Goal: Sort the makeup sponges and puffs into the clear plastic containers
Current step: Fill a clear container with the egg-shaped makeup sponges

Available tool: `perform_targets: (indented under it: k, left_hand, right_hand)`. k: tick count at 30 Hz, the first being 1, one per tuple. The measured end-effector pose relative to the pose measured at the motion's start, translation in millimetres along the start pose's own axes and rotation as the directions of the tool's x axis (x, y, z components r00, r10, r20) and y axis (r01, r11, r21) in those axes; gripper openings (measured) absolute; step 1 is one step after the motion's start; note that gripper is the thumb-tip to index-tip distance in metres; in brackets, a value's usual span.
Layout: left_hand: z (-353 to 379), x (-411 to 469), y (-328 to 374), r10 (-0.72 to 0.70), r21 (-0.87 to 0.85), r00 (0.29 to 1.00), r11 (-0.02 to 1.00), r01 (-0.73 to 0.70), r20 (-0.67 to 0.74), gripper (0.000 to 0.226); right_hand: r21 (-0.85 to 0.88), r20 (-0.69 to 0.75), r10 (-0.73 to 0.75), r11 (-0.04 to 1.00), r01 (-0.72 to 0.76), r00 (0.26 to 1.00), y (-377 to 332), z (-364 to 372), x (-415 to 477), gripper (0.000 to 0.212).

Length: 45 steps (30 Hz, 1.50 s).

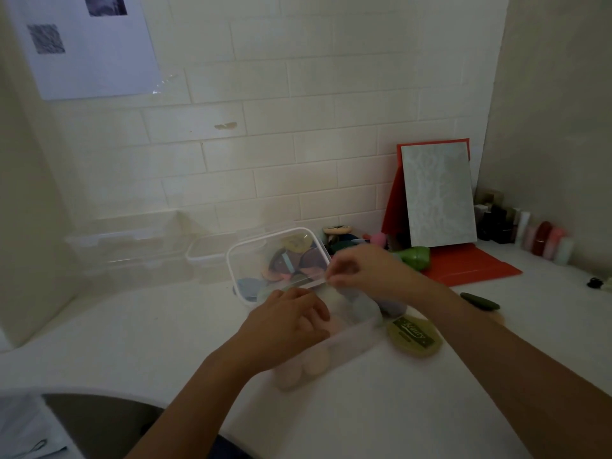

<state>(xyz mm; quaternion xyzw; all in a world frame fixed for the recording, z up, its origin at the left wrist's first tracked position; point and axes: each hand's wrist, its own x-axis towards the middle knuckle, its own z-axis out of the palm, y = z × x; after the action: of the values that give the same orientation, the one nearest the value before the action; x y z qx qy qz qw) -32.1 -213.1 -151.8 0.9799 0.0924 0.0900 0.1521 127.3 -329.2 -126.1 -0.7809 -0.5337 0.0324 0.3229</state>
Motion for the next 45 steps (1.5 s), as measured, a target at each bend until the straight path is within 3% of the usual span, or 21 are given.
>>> perform_targets:
  k: [2,4,6,12,15,20,23,26,29,32,34,37,42,45]
  left_hand:
    - [-0.3,-0.3,1.0,-0.001,-0.007,1.000,1.000,0.001,0.002,0.022]
    - [0.2,-0.5,1.2,-0.005,-0.020,1.000,1.000,0.005,0.006,0.021]
    - [0.4,-0.3,1.2,-0.005,-0.015,1.000,1.000,0.005,0.008,0.021]
    - [0.9,0.4,1.6,-0.008,-0.015,1.000,1.000,0.008,0.009,0.021]
    - [1.2,0.9,1.3,-0.007,-0.012,1.000,1.000,0.008,0.006,0.021]
    - [2.1,0.8,0.7,-0.014,-0.012,1.000,1.000,0.014,0.004,0.021]
    - [1.9,0.4,0.8,-0.022,-0.010,1.000,1.000,0.022,0.003,0.021]
    - [2.0,0.6,1.0,-0.026,-0.009,1.000,1.000,0.026,0.004,0.021]
    - [1.8,0.5,0.8,-0.026,-0.016,1.000,1.000,0.026,0.001,0.022]
    - [0.8,0.3,0.7,-0.014,-0.006,1.000,1.000,0.014,-0.008,0.023]
    - [0.7,0.0,0.5,-0.009,-0.003,1.000,1.000,0.009,-0.005,0.024]
    - [1.1,1.0,0.1,-0.014,0.012,1.000,1.000,0.014,-0.004,0.026]
    - [0.5,1.9,3.2,-0.030,0.035,1.000,0.999,0.030,-0.003,0.033]
    - [0.0,1.3,4.6,-0.040,0.022,0.999,0.999,0.040,-0.012,0.031]
  right_hand:
    - [-0.015,-0.237,0.088,0.995,-0.094,0.967,16.8,-4.3,4.9,0.017]
    - [-0.110,-0.300,0.187,0.967,-0.229,0.935,38.0,-4.7,7.6,0.030]
    - [-0.188,-0.233,0.271,0.930,-0.316,0.934,58.4,0.7,8.6,0.039]
    - [-0.298,-0.006,0.343,0.896,-0.329,0.939,90.1,12.1,8.6,0.054]
    - [-0.346,-0.045,0.348,0.874,-0.341,0.936,92.5,13.6,12.0,0.044]
    - [-0.414,-0.286,0.257,0.836,-0.361,0.923,83.1,12.3,8.9,0.010]
    - [-0.289,-0.350,0.308,0.863,-0.415,0.885,80.7,7.1,4.8,0.024]
    - [-0.117,-0.351,0.318,0.918,-0.379,0.880,73.7,-1.1,5.6,0.038]
    - [0.050,-0.228,0.229,0.973,-0.223,0.946,47.5,-17.4,5.8,0.042]
    - [0.115,0.074,0.070,0.990,-0.079,0.995,12.9,-31.3,0.0,0.032]
    - [0.078,0.204,0.004,0.997,-0.020,0.979,-5.6,-34.9,-3.8,0.031]
    - [0.055,0.243,-0.051,0.998,0.039,0.969,-20.2,-39.2,-7.1,0.034]
    - [-0.058,0.466,-0.008,0.998,0.039,0.885,-23.2,-28.0,-8.6,0.030]
    - [-0.054,0.529,0.032,0.999,-0.003,0.848,-20.0,-22.0,-9.5,0.027]
